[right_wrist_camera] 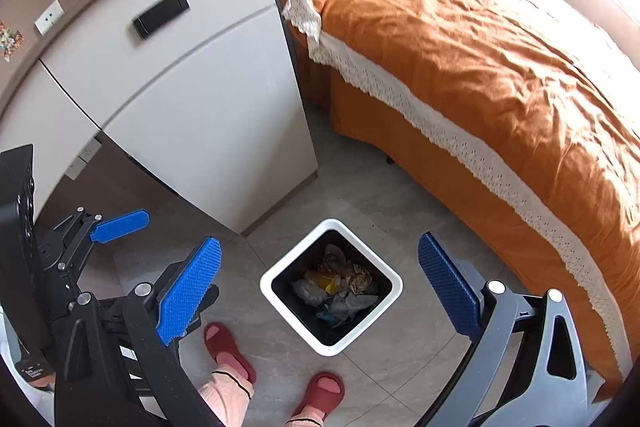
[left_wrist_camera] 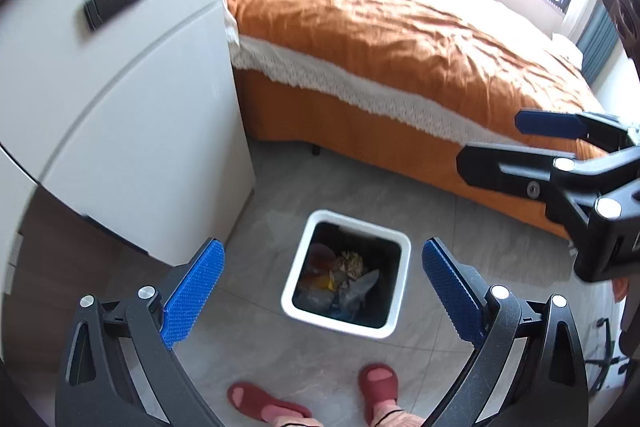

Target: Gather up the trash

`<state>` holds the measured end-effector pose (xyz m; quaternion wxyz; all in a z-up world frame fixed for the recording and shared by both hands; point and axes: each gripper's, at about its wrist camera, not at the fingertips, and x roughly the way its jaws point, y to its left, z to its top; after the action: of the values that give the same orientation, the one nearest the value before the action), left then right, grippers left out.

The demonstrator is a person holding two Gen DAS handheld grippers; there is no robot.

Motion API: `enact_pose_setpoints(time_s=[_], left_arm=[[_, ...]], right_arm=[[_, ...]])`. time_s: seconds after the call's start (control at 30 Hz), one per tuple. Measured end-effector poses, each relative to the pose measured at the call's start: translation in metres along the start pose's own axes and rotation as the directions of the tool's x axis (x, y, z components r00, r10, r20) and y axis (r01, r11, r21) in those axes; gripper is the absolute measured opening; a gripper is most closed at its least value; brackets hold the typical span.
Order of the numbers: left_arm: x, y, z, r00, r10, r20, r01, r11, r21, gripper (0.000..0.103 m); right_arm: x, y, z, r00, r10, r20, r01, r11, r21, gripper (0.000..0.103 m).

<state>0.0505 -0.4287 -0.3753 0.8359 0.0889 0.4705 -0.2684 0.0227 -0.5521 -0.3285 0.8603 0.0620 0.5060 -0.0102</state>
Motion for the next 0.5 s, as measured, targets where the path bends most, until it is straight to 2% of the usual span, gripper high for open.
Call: enact_pose_setpoints(time_s=[0.1, 0.33, 0.5], left_arm=[[-0.033, -0.001, 0.019, 0.999, 0.004, 0.044, -0.003, 1.000, -0.014, 0.098], [-0.117, 0.001, 0.054, 0.986, 0.070, 0.149, -0.064, 0.997, -0.045, 0.098], [-0.170, 0.010, 0.070, 0.965, 0.167, 0.203, -0.153, 0.985, -0.086, 0.098]], right_arm=[[-0.030, 0.009, 0.010, 0.999, 0.013, 0.042, -0.012, 1.000, -0.006, 0.098], [-0.106, 0.027, 0.037, 0.985, 0.050, 0.167, -0.043, 0.998, -0.043, 0.098], [-0.149, 0.043, 0.059, 0.967, 0.093, 0.239, -0.067, 0.991, -0.117, 0.098]])
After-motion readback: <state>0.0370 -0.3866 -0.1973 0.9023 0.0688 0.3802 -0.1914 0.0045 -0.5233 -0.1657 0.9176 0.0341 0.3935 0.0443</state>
